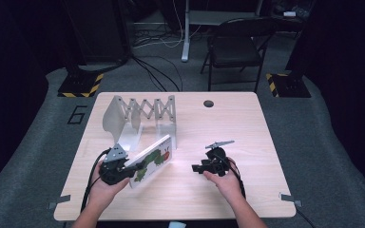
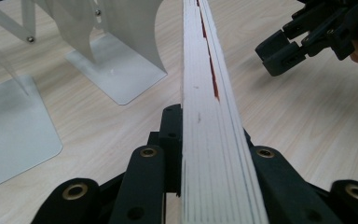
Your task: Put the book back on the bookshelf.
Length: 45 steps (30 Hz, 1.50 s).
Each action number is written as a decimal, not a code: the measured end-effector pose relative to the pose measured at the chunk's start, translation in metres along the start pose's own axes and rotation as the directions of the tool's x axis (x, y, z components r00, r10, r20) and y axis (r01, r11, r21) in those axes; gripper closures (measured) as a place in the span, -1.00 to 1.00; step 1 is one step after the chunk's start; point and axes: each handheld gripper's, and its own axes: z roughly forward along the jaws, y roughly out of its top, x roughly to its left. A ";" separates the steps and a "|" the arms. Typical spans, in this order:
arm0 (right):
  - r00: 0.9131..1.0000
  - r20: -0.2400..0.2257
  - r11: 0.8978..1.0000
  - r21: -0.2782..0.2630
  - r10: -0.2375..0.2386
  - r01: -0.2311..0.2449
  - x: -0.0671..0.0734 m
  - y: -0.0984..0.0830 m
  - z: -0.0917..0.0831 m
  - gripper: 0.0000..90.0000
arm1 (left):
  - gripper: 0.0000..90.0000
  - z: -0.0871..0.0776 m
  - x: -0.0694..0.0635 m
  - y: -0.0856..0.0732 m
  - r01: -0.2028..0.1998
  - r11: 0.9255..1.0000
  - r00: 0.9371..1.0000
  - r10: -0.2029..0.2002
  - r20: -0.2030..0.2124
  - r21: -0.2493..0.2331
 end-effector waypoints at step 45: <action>1.000 0.006 1.000 -0.009 0.009 -0.009 -0.006 -0.001 -0.001 0.01 | 0.68 -0.031 0.043 -0.011 0.122 0.991 0.982 -0.129 -0.137 -0.056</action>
